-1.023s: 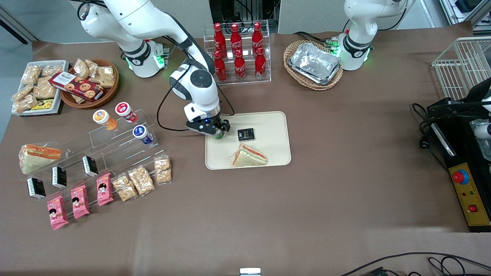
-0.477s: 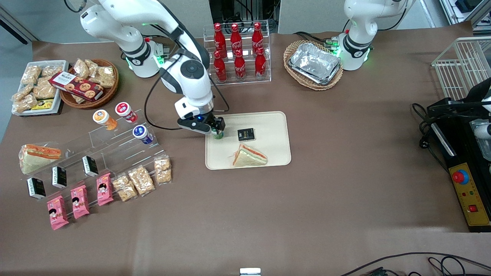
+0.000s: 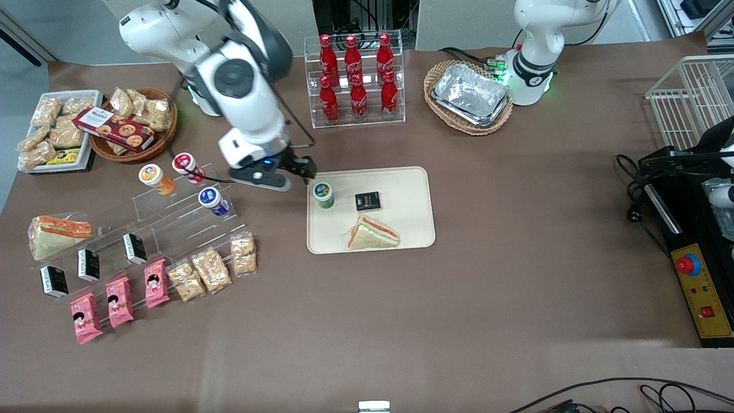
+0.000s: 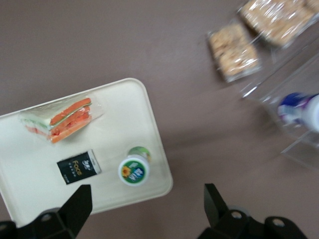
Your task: Place green gum on tray
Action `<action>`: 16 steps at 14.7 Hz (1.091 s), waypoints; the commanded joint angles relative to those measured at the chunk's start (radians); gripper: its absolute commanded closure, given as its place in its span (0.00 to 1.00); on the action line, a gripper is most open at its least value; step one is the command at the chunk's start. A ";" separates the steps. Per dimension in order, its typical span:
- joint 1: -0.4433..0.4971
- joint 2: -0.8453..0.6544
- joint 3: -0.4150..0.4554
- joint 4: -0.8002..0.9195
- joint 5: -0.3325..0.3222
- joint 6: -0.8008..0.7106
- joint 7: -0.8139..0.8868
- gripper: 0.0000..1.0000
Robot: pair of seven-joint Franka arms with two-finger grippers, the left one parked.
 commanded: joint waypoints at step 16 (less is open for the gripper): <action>-0.552 -0.006 -0.088 0.423 0.024 -0.421 -0.748 0.00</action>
